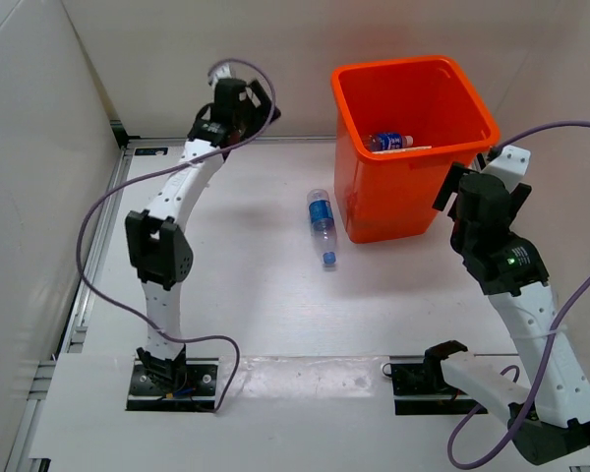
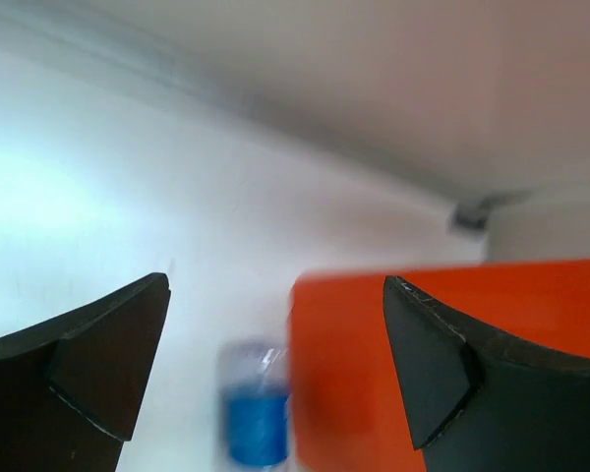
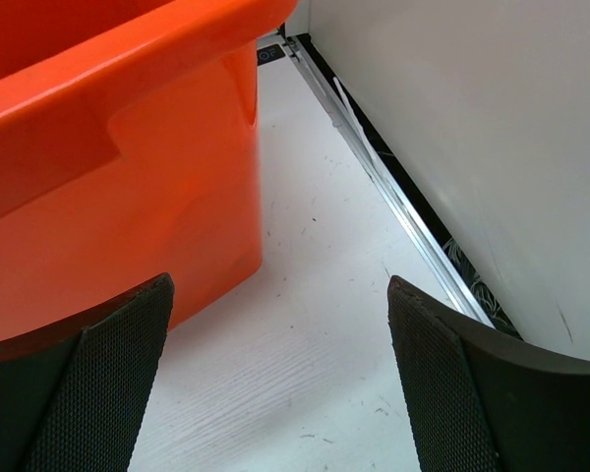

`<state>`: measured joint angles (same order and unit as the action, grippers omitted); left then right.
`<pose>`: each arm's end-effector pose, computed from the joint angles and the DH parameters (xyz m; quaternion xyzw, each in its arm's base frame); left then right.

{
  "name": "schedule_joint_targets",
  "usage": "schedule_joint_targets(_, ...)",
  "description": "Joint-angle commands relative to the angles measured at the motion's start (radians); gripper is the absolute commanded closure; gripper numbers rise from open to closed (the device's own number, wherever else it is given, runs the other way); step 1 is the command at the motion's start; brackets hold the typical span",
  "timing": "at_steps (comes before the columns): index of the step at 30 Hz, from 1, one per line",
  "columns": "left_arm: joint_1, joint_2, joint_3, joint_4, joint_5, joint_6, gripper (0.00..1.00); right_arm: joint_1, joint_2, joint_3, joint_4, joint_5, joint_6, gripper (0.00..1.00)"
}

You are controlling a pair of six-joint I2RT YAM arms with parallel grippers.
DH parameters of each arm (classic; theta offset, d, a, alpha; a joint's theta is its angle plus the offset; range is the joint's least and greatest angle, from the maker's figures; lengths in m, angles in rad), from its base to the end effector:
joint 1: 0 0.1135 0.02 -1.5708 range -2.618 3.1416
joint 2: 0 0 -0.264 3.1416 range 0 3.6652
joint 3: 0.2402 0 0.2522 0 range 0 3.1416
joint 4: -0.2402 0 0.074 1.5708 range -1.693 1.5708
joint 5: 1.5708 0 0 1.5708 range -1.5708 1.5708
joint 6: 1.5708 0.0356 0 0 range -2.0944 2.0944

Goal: Put the plastic bottles in the bin

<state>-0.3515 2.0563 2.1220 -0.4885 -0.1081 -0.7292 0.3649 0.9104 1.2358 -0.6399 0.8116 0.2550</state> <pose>0.4552 -0.1628 0.3781 -0.1862 0.8181 -0.2400 0.4883 0.1630 0.0346 0.4267 0.1908 0.7550 -0.1395 0.6116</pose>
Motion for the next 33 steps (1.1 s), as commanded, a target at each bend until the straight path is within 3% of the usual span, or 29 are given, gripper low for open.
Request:
schedule_joint_targets(1, -0.030, 0.063, -0.055, -0.200, 0.238, -0.085, 0.00, -0.004, -0.021, -0.012, 0.025, 0.006, 0.007, 0.10)
schedule_joint_targets(7, -0.086, 0.221, 0.041, -0.332, 0.386, -0.104, 0.00, -0.003, -0.024, -0.027, 0.028, 0.001, 0.009, 0.10)
schedule_joint_targets(11, -0.101, 0.229, -0.016, -0.265, 0.447, -0.116, 0.00, -0.003, -0.030, -0.035, 0.028, -0.005, 0.006, 0.10)
schedule_joint_targets(22, -0.118, 0.347, 0.007, -0.236, 0.571, -0.114, 0.00, -0.003, -0.042, -0.050, -0.003, -0.009, 0.012, 0.10)
schedule_joint_targets(31, -0.127, 0.467, 0.128, -0.289, 0.625, -0.087, 0.00, 0.005, -0.050, -0.062, -0.006, -0.006, 0.007, 0.10)
schedule_joint_targets(33, -0.130, 0.475, 0.125, -0.268, 0.639, -0.085, 0.06, 0.008, -0.050, -0.064, -0.006, -0.008, 0.007, 0.10)
